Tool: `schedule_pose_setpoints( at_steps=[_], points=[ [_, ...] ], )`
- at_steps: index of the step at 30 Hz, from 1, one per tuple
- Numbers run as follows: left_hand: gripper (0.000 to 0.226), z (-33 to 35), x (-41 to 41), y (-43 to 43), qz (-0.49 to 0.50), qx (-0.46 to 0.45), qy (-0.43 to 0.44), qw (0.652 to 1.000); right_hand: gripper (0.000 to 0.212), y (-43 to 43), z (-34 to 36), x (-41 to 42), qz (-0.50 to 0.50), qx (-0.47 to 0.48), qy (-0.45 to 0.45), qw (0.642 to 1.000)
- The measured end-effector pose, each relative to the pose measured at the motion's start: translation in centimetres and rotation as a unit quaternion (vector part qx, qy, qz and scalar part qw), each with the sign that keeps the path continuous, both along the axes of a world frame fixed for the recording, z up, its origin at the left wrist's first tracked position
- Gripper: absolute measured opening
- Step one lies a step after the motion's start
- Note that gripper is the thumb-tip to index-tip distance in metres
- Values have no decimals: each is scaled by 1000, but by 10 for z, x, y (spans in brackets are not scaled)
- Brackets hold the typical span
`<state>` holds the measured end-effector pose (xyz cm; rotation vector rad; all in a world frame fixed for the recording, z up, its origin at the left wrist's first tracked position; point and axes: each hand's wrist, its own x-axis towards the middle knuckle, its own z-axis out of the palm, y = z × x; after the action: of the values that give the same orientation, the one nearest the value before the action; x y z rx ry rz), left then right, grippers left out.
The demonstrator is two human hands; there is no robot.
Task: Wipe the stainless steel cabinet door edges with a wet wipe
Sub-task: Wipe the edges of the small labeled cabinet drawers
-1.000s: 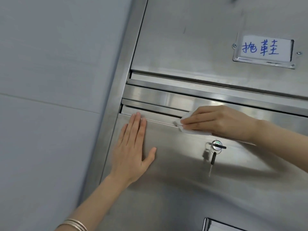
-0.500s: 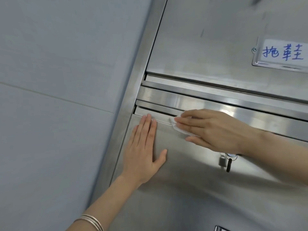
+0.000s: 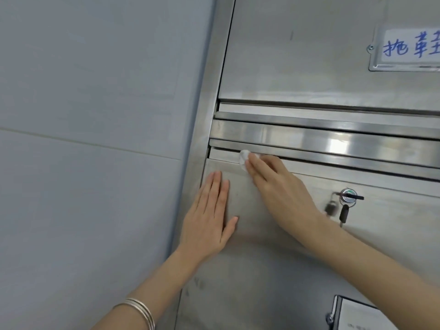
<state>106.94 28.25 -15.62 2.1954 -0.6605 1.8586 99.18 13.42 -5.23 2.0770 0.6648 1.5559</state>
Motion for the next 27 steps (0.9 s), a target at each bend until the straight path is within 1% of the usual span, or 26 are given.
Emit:
schedule_pose_setpoints(
  at_steps=[2, 4, 6, 10, 13, 15, 18, 20, 23, 25, 27],
  points=[
    [66, -12, -2, 3, -4, -7, 11, 1000, 44, 15, 7, 7, -10, -39, 6, 999],
    [66, -22, -1, 5, -8, -5, 12, 1000, 46, 15, 14, 10, -10, -61, 9, 998],
    [65, -29, 2, 6, -14, -3, 9, 1000, 50, 6, 17, 12, 5, -70, 43, 997],
    [64, -28, 6, 4, -28, -19, -2, 999, 50, 23, 18, 23, -12, -97, 38, 995],
    [64, -31, 6, 5, -26, -16, -5, 1000, 54, 36, 23, 29, -11, -118, 71, 990],
    [63, -44, 5, 6, -24, -12, -7, 1000, 53, 32, 29, 29, -3, -121, 77, 990],
    [64, -73, 4, -2, -28, -18, -5, 999, 50, 30, 37, 26, -19, -137, 100, 985],
    [66, -85, 3, -10, -50, -35, -3, 998, 49, 34, 38, 27, -33, -136, 99, 985],
    [69, -84, 2, -13, -66, -62, -6, 996, 46, 47, 33, 34, -46, -116, 76, 989],
    [71, -83, 1, -13, -66, -65, -1, 996, 40, 54, 32, 37, -51, -94, 72, 992],
    [73, -85, 2, -12, -66, -61, 3, 996, 39, 51, 33, 35, -57, -82, 71, 992]
  ],
)
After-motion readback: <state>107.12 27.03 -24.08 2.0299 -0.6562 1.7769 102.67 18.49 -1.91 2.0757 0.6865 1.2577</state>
